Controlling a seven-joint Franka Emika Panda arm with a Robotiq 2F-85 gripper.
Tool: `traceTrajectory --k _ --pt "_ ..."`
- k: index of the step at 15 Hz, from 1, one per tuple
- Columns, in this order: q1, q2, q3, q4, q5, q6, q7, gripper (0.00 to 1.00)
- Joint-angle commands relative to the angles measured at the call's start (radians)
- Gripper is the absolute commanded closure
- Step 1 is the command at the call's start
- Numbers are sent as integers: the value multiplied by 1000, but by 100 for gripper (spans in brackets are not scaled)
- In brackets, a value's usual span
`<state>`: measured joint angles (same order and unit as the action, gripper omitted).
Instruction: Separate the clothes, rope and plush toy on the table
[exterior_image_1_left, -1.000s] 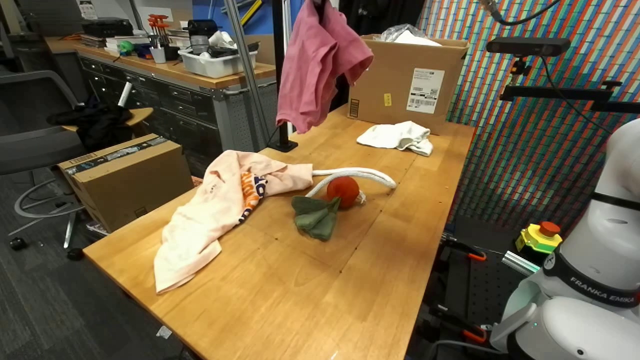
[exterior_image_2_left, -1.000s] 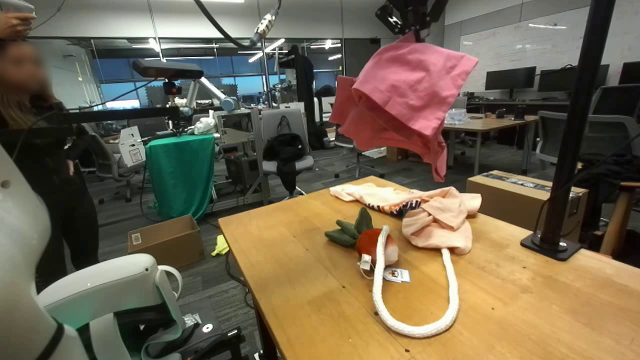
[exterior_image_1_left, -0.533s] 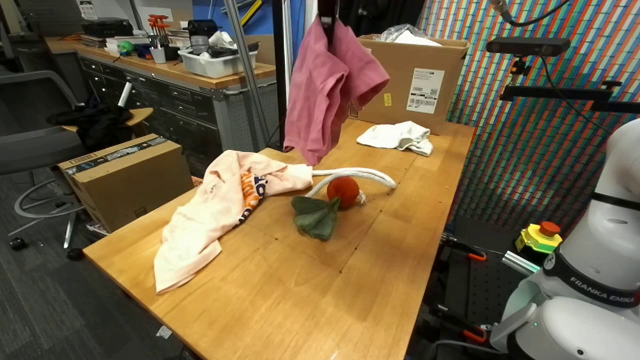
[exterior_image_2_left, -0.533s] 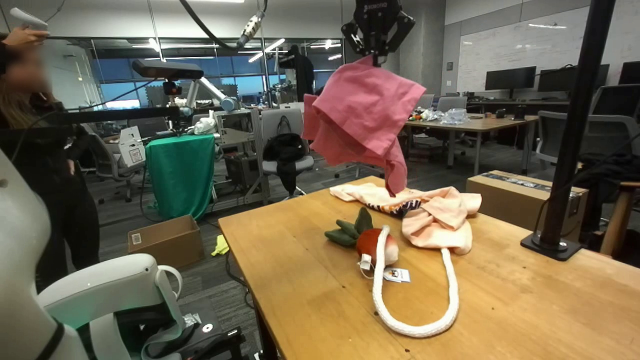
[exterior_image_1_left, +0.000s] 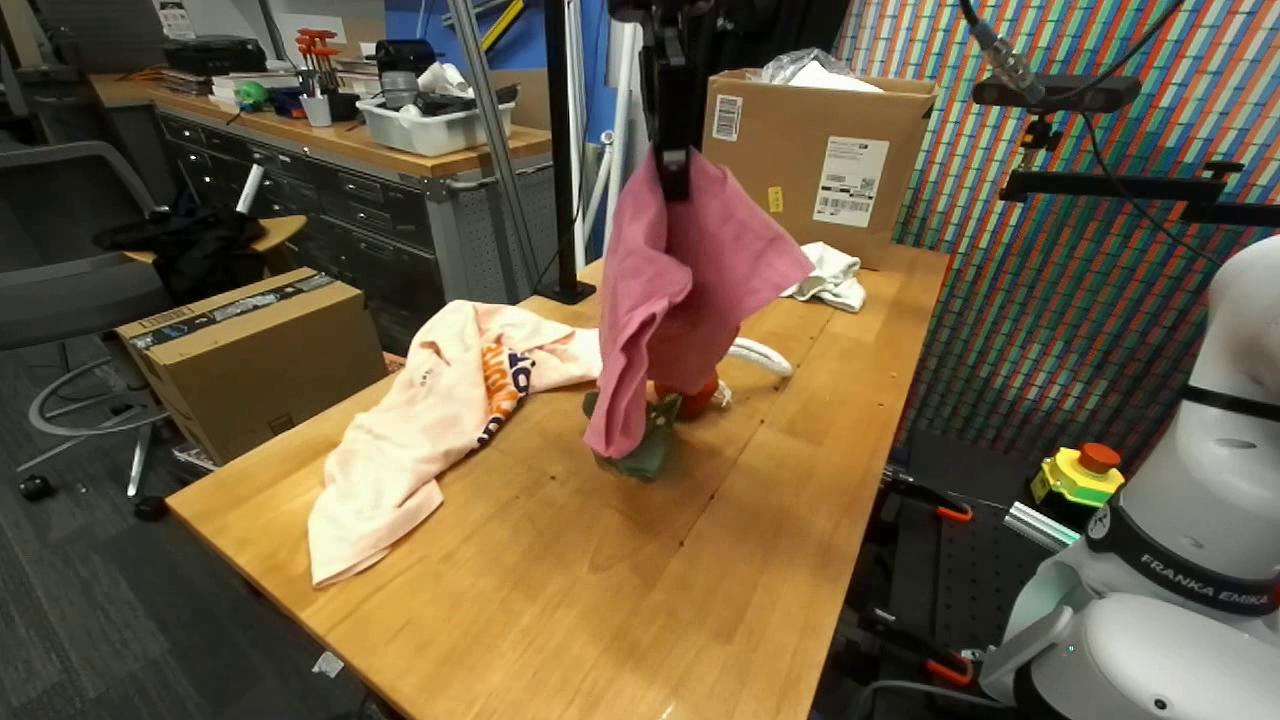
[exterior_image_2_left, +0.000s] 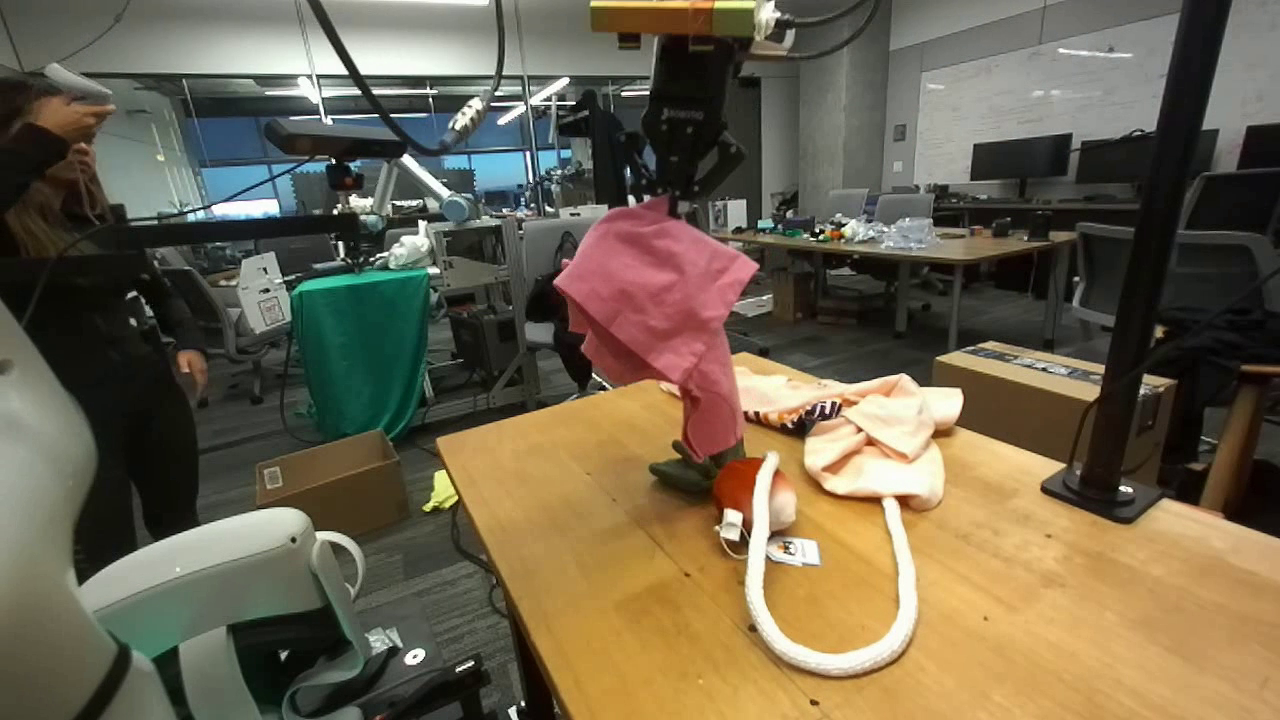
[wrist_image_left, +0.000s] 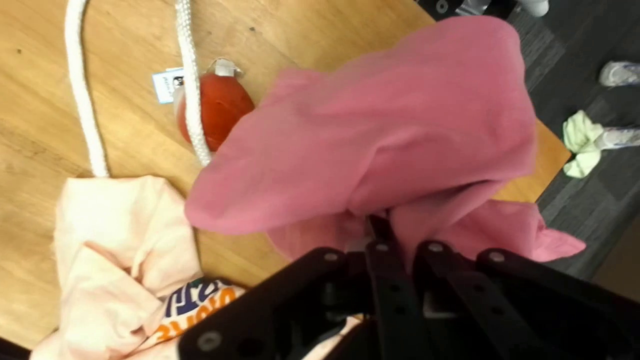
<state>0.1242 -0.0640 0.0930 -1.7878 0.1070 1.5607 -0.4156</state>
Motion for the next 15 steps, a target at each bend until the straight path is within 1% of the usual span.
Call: traceTrajectory --k 1,3,6,11,15 --pt "19 -3 21 -75 48 29 -62 93" --pt "28 27 33 -86 76 22 -83 93" --pt "41 76 53 -99 133 20 -159 94" --pt "44 182 87 -59 218 -31 -279 94" --pt "40 223 114 -28 305 -54 -395 93"
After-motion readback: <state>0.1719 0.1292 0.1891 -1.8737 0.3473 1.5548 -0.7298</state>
